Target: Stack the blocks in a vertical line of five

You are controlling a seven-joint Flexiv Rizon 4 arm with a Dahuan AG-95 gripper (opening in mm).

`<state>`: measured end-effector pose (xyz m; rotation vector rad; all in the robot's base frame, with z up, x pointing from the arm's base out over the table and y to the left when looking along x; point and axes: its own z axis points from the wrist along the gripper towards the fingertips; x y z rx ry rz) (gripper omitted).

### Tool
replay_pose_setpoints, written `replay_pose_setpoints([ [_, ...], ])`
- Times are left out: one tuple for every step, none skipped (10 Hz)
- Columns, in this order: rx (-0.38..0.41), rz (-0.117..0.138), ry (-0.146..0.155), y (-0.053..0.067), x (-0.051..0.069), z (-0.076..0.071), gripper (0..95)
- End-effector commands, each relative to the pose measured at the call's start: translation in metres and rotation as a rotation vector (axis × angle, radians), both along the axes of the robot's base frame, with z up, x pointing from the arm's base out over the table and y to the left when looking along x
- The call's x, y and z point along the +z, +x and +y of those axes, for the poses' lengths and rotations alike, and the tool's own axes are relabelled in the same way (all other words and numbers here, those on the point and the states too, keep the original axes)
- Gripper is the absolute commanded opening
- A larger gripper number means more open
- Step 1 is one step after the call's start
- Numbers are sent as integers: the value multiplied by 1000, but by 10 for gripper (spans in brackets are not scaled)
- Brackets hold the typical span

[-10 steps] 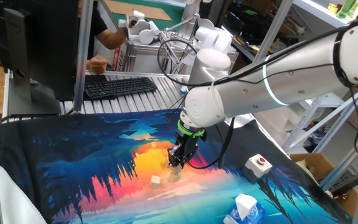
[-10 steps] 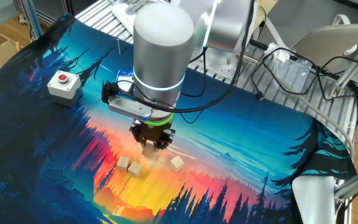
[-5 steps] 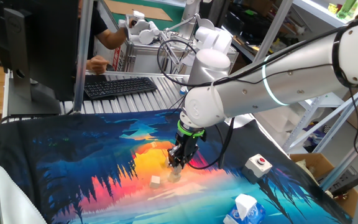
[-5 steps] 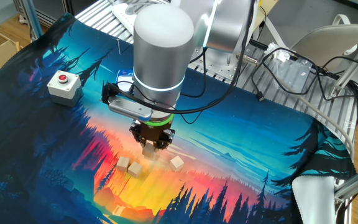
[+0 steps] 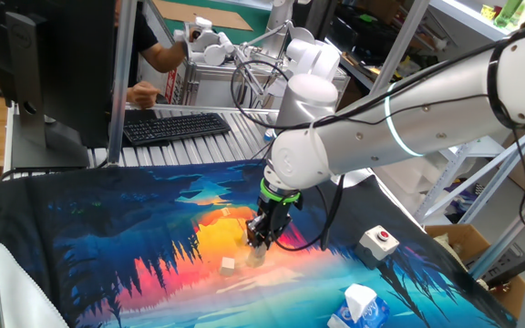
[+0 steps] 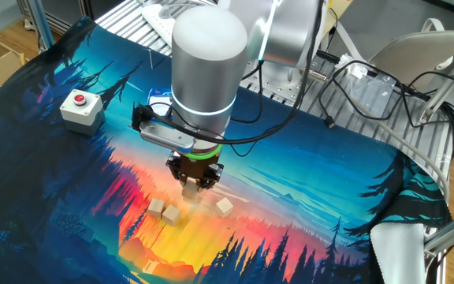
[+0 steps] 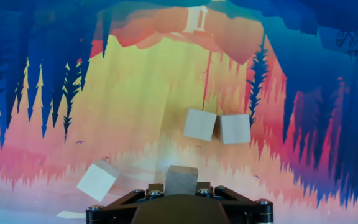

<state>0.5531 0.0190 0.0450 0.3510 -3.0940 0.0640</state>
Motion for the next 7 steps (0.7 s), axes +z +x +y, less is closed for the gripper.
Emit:
replay_pose_setpoints([
  [-13, 2, -1, 0, -1, 0, 0],
  [-20, 2, -3, 0, -1, 0, 0],
  [-29, 1, -3, 0, -1, 0, 0],
  [-41, 1, -4, 0, -1, 0, 190],
  [-50, 1, -5, 0, -1, 0, 190],
  [-65, 0, -6, 0, -1, 0, 380],
  [-83, -1, -7, 0, -1, 0, 570],
])
